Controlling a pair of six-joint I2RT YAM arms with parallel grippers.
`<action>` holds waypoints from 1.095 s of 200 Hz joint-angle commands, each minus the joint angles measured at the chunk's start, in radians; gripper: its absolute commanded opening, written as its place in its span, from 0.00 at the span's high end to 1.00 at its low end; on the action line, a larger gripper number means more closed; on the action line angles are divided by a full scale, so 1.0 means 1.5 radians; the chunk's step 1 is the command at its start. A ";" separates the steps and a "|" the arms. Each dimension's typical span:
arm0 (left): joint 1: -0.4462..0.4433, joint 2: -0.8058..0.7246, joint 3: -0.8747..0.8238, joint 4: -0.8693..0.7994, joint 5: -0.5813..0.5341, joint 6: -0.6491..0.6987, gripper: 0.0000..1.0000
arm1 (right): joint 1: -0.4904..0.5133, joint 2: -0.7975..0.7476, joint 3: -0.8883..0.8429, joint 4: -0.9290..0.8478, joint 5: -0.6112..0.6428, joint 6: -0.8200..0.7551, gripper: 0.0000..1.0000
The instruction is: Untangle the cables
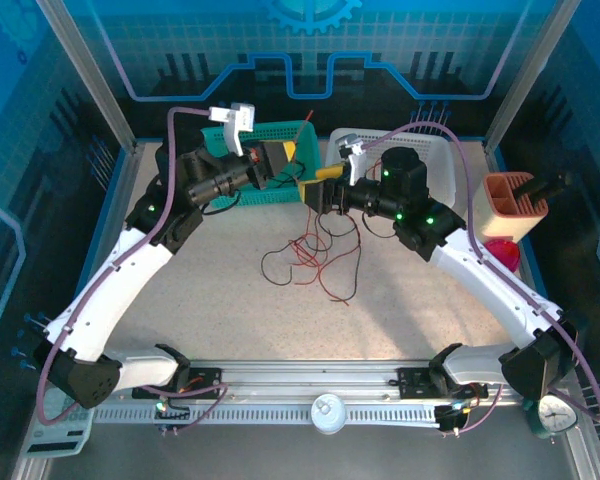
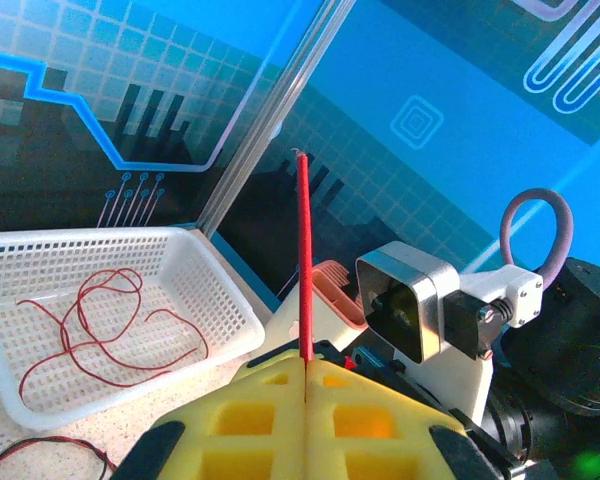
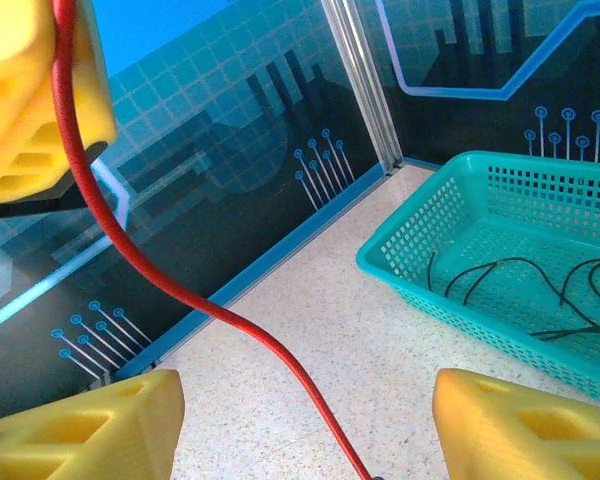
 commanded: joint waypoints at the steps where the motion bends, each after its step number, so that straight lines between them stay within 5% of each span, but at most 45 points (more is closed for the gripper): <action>1: -0.008 -0.013 0.029 0.008 0.019 0.004 1.00 | 0.007 -0.008 0.037 0.005 -0.031 0.002 0.31; 158: -0.033 0.014 0.086 0.001 0.021 0.000 1.00 | 0.011 0.075 0.131 0.029 -0.066 0.029 0.34; 190: -0.036 0.018 0.088 -0.004 0.019 0.000 1.00 | 0.011 0.082 0.142 0.028 -0.074 0.034 0.46; 219: -0.040 0.016 0.088 -0.004 0.015 -0.001 1.00 | 0.011 0.077 0.140 0.025 -0.066 0.032 0.71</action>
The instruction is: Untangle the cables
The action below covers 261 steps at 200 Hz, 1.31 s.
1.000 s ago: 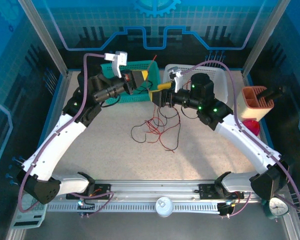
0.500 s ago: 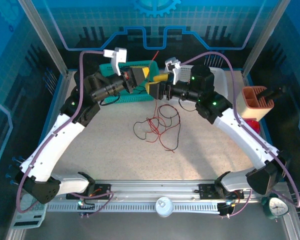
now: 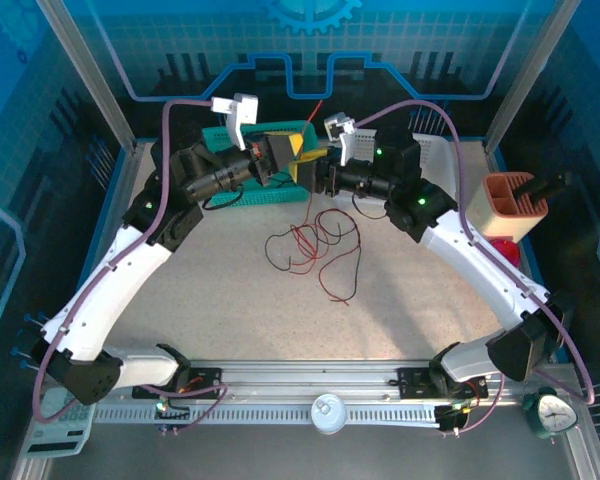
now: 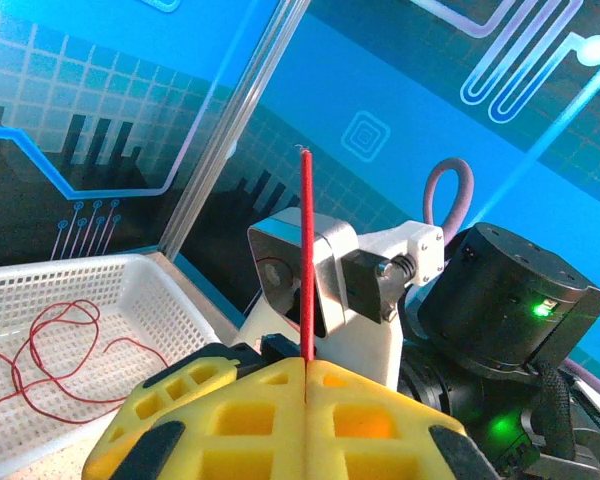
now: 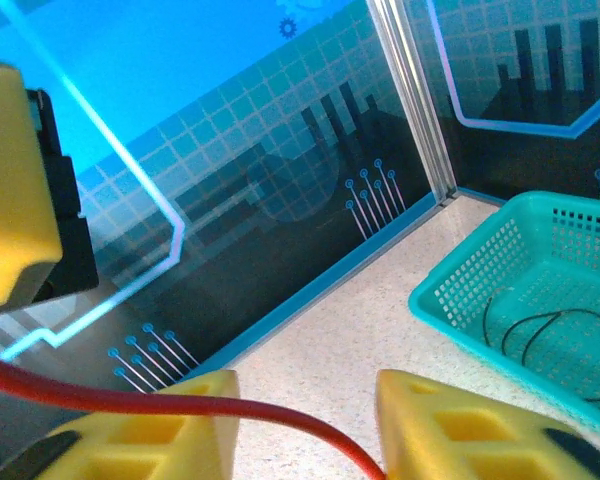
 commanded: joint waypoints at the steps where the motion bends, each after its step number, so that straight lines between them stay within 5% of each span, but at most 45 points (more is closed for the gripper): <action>1: -0.010 0.002 0.028 -0.002 0.006 0.000 1.00 | 0.011 -0.001 0.022 0.019 -0.004 0.002 0.72; 42: -0.013 0.002 0.036 -0.004 0.003 -0.001 1.00 | 0.010 -0.005 0.025 0.019 -0.008 0.000 1.00; 96: -0.013 -0.002 0.039 -0.007 -0.003 0.006 0.92 | 0.010 -0.043 0.006 0.014 0.017 -0.007 1.00; 141: -0.013 -0.035 -0.001 0.006 -0.032 0.021 0.43 | 0.009 -0.085 -0.015 0.002 0.041 -0.009 1.00; 190: -0.013 -0.112 -0.101 0.003 -0.087 0.048 0.22 | 0.006 -0.108 -0.023 -0.014 0.054 -0.015 1.00; 261: -0.013 -0.201 -0.327 -0.008 -0.110 0.057 0.17 | 0.005 -0.123 -0.006 -0.036 0.059 -0.014 1.00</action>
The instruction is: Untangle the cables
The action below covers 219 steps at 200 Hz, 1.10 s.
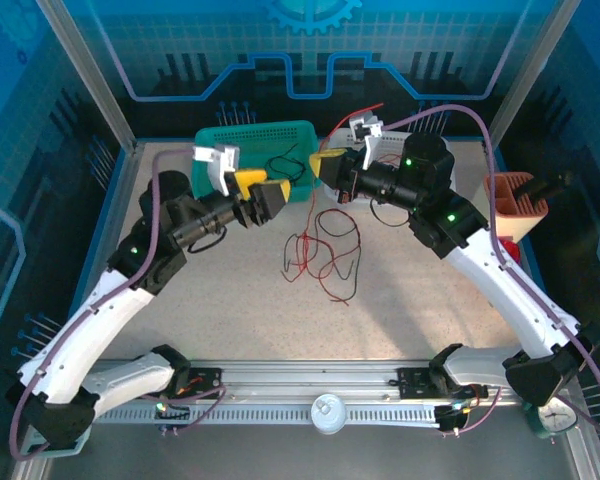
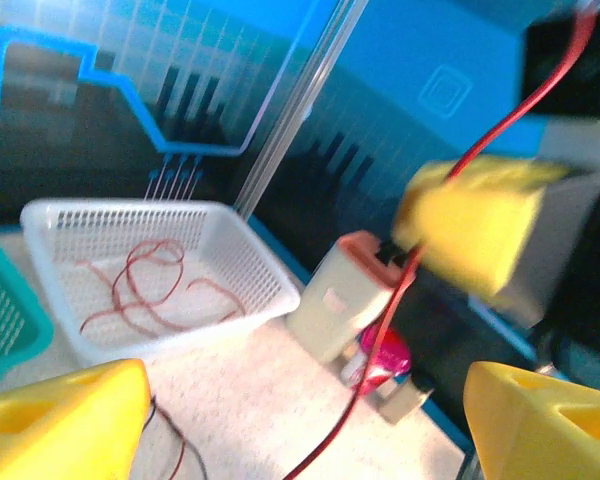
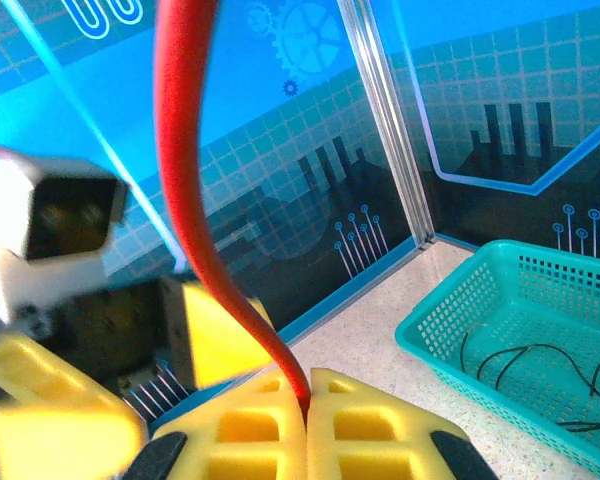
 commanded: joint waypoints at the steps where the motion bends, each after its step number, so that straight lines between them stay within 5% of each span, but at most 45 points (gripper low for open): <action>1: -0.004 -0.019 -0.066 -0.005 -0.014 0.011 0.17 | 0.002 -0.019 0.010 -0.007 0.006 -0.005 1.00; 140: -0.021 -0.002 -0.191 0.042 0.012 0.003 0.28 | 0.003 -0.016 0.043 0.000 0.023 0.006 1.00; 219: -0.057 0.037 -0.201 0.071 0.008 -0.001 0.54 | 0.004 -0.008 0.050 0.008 0.023 0.015 1.00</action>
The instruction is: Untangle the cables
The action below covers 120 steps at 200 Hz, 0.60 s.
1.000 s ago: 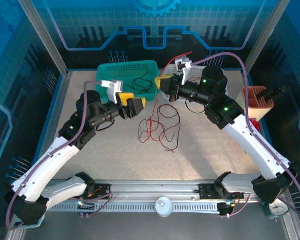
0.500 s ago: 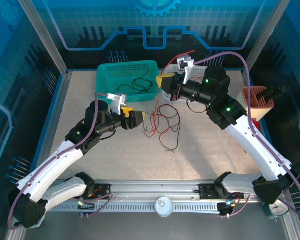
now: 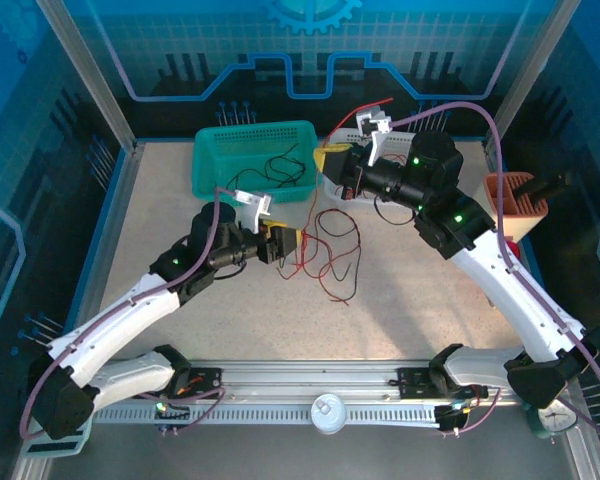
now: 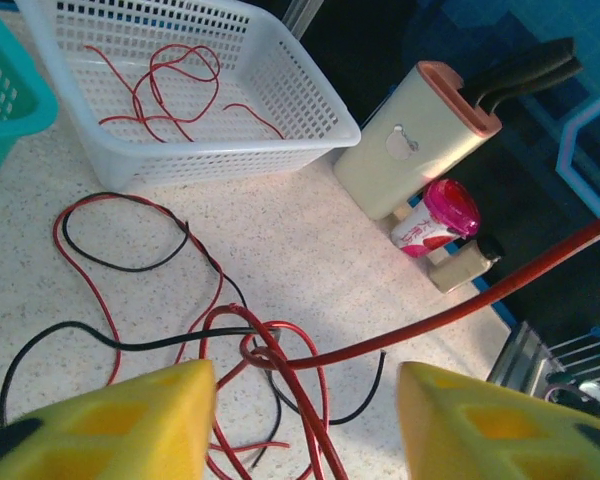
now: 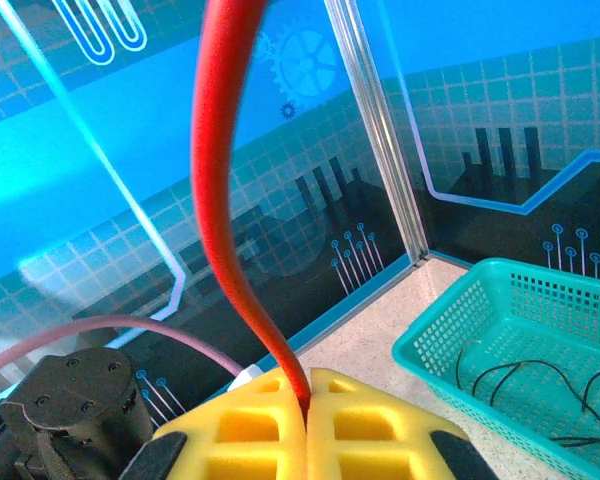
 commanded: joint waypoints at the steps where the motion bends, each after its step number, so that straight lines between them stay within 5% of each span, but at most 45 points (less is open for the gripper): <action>1: -0.008 0.002 -0.019 0.028 0.010 -0.006 0.54 | 0.004 0.000 0.026 0.015 0.006 0.009 1.00; 120: -0.013 0.050 -0.044 0.085 0.021 -0.019 0.58 | 0.005 0.008 0.026 0.015 0.010 0.007 1.00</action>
